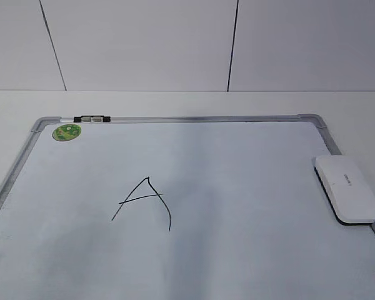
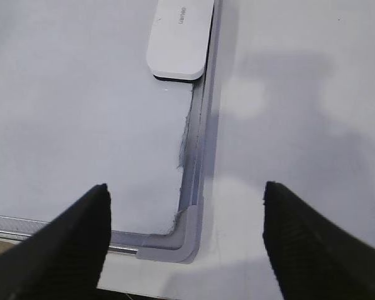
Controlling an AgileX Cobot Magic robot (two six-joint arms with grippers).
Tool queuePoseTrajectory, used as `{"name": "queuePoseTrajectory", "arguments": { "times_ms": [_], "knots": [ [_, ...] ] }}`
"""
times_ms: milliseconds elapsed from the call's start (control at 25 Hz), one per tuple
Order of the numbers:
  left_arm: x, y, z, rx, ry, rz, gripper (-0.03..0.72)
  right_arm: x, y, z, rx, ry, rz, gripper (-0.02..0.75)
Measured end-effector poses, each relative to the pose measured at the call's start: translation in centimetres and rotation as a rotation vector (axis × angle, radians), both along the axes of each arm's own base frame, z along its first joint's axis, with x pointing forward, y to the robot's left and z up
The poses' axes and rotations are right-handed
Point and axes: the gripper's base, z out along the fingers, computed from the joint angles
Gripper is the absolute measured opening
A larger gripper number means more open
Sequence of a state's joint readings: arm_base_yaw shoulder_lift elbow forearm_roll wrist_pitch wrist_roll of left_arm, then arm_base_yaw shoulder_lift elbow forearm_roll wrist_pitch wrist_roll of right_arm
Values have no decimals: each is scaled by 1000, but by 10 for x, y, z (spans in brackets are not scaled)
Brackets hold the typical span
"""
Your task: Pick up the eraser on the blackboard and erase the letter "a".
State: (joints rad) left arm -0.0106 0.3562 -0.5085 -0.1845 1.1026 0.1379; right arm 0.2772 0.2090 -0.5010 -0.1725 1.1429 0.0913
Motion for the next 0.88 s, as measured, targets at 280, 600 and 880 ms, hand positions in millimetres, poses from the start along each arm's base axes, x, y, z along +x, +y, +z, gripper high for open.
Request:
{"name": "queuePoseTrajectory", "arguments": {
  "times_ms": [280,600,880],
  "knots": [
    [-10,0,3,-1,-67,2,414,-1,-2,-1,-4,1,-78,580],
    [-32,1,6,0,-215,21,413,-5,-6,0,-4,-19,-241,580],
    [-46,0,7,0,-299,21,398,-32,-7,1,18,-190,-284,580]
  ]
}}
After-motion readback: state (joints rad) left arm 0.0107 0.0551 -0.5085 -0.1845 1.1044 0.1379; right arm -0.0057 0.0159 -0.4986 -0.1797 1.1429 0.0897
